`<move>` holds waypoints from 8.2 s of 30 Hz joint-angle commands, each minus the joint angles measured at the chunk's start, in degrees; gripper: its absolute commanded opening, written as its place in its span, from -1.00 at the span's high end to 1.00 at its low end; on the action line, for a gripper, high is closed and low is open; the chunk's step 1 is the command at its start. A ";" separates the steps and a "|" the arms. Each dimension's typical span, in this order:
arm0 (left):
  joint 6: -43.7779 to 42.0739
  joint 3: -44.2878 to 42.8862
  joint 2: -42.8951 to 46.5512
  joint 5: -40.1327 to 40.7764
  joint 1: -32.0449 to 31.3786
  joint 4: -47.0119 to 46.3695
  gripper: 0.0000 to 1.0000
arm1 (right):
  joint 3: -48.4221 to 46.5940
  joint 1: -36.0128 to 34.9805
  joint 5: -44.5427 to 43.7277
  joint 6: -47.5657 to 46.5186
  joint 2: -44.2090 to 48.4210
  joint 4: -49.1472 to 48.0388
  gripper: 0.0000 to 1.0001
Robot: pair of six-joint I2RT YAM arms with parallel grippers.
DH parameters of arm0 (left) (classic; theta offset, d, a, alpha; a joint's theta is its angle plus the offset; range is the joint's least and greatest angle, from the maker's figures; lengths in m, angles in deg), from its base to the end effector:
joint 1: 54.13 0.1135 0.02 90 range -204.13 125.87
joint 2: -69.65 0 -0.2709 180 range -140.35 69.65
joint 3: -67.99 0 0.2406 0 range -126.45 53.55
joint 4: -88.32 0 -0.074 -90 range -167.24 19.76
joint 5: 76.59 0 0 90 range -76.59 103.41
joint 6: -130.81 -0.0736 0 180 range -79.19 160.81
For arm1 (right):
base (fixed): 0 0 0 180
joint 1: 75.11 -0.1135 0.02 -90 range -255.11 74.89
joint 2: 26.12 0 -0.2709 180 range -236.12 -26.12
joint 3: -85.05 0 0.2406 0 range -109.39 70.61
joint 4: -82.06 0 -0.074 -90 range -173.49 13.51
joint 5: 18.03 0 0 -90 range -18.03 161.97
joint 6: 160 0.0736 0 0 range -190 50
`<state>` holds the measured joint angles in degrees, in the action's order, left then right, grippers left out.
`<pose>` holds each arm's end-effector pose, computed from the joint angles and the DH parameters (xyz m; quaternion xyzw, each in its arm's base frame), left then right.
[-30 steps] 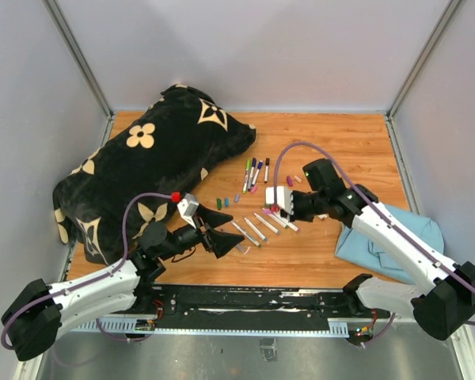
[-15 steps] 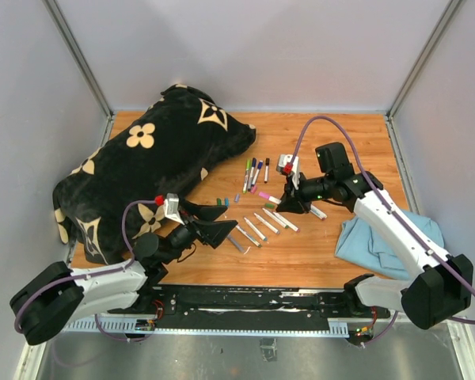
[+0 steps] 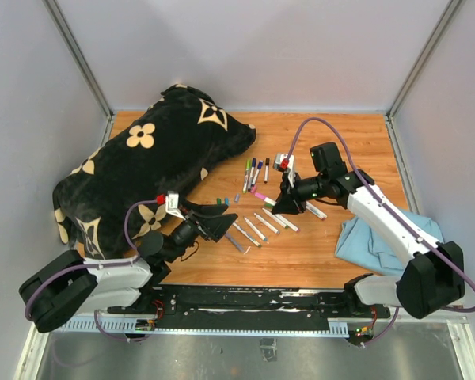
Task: Open the pen caps
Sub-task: Adjust the pen, then open the pen cap from the pen, then place the pen at the center of the board.
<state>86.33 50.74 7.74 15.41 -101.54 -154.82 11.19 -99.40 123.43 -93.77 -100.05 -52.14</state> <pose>0.1396 -0.1481 0.2301 -0.0045 0.5845 -0.5812 0.5662 0.2216 0.1632 0.2875 -0.4889 0.6961 0.4039 0.3366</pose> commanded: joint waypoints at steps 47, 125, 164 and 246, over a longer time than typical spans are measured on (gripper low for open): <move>11.96 -20.63 -33.45 16.28 -7.34 -16.61 0.74 | 1.75 -1.89 -2.57 2.60 -1.92 -3.11 0.98; -4.52 -6.55 14.77 -9.02 8.05 29.51 0.99 | 0.64 25.51 -27.80 3.10 -15.59 -6.06 0.95; -3.69 -6.75 12.38 -10.61 8.05 28.06 0.99 | -5.52 25.54 -26.51 0.97 -26.94 -1.04 0.71; -9.50 -122.43 -85.08 16.23 -3.65 90.88 0.99 | -4.43 38.27 -9.23 8.04 1.63 0.75 -0.35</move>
<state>79.47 -63.92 -73.75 27.76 -104.93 -73.80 6.08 -63.10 112.94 -86.29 -99.92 -50.70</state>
